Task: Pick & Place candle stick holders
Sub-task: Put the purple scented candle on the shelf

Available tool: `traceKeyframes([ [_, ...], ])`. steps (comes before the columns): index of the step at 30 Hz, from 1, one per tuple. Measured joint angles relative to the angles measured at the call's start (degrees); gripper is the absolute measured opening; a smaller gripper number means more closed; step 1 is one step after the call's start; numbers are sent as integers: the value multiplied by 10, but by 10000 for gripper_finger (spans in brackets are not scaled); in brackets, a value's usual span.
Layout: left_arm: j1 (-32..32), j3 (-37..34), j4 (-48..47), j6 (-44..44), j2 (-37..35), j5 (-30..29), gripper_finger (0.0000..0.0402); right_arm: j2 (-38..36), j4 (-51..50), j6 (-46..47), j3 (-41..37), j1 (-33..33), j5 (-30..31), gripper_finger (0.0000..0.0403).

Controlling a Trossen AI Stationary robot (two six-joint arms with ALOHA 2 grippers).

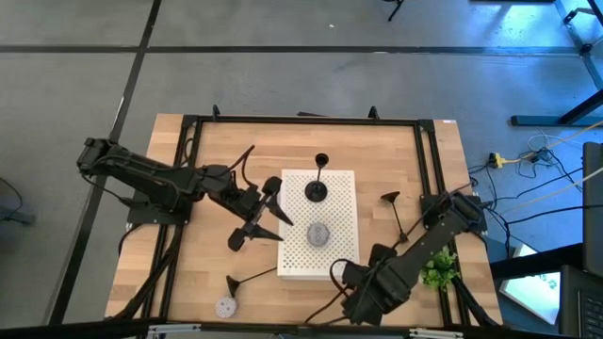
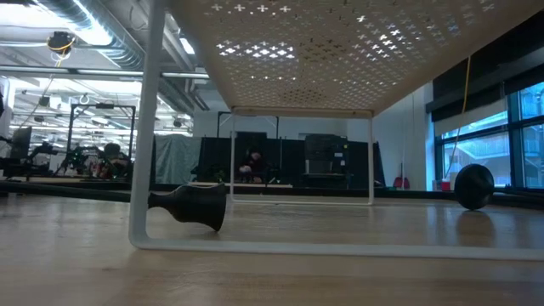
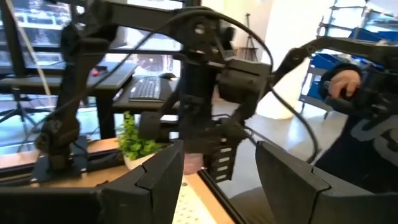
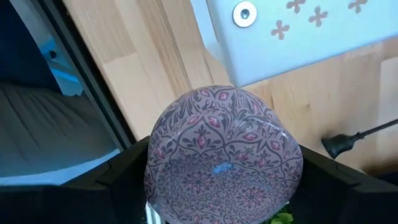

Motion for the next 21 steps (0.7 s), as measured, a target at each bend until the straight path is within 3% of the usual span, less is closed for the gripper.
traceKeyframes([
  [9,-29,0,0,0,0,-7,196,0,1,-43,0,-16,7,295],
  [16,-57,0,-1,0,0,-12,196,0,1,-43,0,-8,-25,295],
  [21,-75,0,-4,1,0,-47,196,0,1,-44,18,-6,-35,295],
])
